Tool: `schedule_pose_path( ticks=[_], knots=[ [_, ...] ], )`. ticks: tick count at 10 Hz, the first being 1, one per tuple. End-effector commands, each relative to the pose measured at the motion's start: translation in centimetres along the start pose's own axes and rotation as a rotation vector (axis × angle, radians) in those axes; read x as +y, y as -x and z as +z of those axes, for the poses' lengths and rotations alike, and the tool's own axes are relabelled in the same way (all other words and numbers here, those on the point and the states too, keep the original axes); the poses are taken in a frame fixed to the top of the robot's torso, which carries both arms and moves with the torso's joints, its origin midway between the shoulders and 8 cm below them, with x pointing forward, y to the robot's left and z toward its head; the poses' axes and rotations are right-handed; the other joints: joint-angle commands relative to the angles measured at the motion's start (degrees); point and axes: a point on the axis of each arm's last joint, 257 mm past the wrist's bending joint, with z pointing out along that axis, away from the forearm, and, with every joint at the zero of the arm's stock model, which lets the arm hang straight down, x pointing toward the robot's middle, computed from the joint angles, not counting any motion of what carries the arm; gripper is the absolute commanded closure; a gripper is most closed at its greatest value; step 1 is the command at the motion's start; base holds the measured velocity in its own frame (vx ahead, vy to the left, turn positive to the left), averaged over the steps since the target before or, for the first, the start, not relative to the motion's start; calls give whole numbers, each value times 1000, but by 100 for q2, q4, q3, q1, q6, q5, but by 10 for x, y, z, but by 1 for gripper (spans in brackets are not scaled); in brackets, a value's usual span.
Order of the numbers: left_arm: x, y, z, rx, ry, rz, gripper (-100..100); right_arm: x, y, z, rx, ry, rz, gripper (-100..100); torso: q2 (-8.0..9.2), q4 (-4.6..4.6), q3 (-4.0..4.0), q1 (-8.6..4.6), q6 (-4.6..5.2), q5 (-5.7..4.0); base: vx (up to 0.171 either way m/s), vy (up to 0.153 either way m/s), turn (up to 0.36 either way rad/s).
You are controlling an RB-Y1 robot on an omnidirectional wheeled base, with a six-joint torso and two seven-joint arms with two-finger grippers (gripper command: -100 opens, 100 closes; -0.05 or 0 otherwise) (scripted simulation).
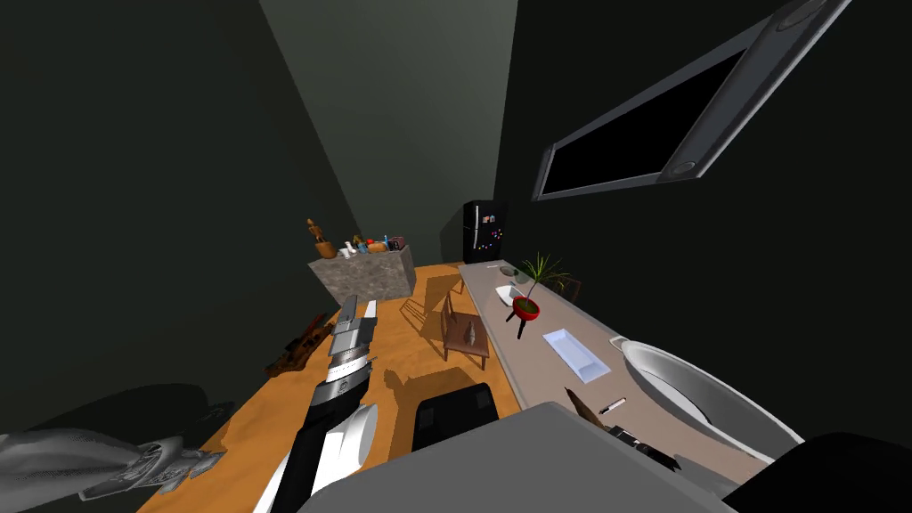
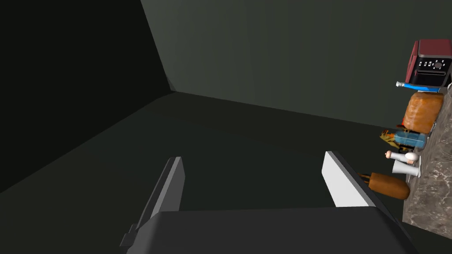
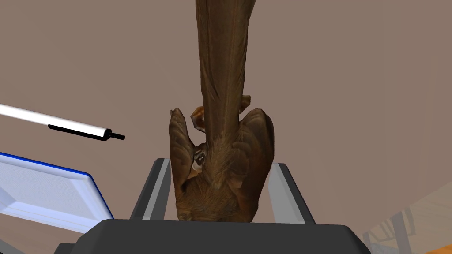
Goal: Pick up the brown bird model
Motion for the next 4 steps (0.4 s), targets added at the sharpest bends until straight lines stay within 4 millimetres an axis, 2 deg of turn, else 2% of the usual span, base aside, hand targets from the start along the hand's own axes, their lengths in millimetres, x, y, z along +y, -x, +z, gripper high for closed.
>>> schedule_pose_path(
  ticks=[1,3,4],
  knots=[
    [0,0,0,0,0,0,0,0,-12,-5,19,-4,29,100,0,0,0,0,0,0,-69,25,278],
    [0,0,0,0,0,0,0,0,-9,-5,12,-5,38,100,-3,-1,-2,-1,1,-1,-36,10,53],
    [0,0,0,0,0,0,0,0,-9,-5,12,-5,40,0,-13,-2,-7,-5,2,0,0,0,0]
  ],
)
